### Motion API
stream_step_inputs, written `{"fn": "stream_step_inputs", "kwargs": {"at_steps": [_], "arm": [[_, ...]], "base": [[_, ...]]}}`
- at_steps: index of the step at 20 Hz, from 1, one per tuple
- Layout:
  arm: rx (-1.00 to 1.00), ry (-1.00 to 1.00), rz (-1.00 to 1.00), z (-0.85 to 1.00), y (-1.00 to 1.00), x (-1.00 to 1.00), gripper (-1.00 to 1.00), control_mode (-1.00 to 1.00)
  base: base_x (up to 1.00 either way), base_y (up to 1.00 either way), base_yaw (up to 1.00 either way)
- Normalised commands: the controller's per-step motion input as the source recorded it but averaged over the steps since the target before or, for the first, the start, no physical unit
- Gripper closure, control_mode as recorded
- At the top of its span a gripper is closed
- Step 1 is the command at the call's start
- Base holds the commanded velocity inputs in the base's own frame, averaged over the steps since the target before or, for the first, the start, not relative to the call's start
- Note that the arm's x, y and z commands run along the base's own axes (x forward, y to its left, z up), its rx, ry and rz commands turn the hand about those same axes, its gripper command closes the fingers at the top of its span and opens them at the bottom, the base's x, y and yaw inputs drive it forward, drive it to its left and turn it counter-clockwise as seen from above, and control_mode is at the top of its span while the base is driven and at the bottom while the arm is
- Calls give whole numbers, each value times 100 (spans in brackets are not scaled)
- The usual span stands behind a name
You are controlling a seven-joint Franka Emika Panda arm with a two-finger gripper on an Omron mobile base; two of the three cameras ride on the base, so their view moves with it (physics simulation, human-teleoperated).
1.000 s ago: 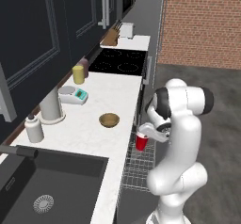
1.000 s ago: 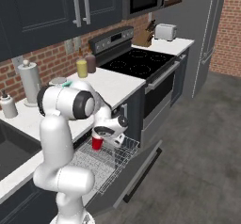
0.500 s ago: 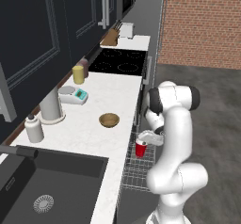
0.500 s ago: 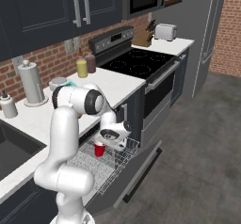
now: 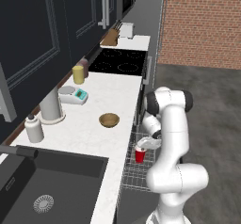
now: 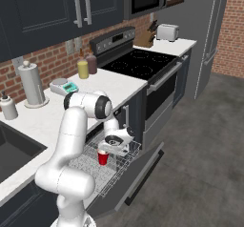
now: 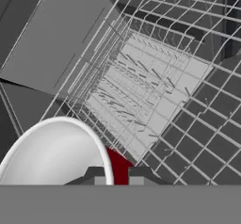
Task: Pick up the cup and bowl from the counter, place them in the dishwasher, and close the dishwasher door.
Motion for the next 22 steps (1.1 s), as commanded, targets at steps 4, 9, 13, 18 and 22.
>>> {"fn": "stream_step_inputs", "kwargs": {"at_steps": [4,9,13,18,22], "arm": [[0,-4,8,-32,11,0,100,-100],[0,-9,6,-16,24,0,100,-100],[0,-4,5,-21,27,0,100,-100],[0,-5,4,-50,26,10,100,-100],[0,-7,5,-73,12,20,100,-100]], "base": [[0,0,0],[0,0,0],[0,0,0],[0,0,0],[0,0,0]]}}
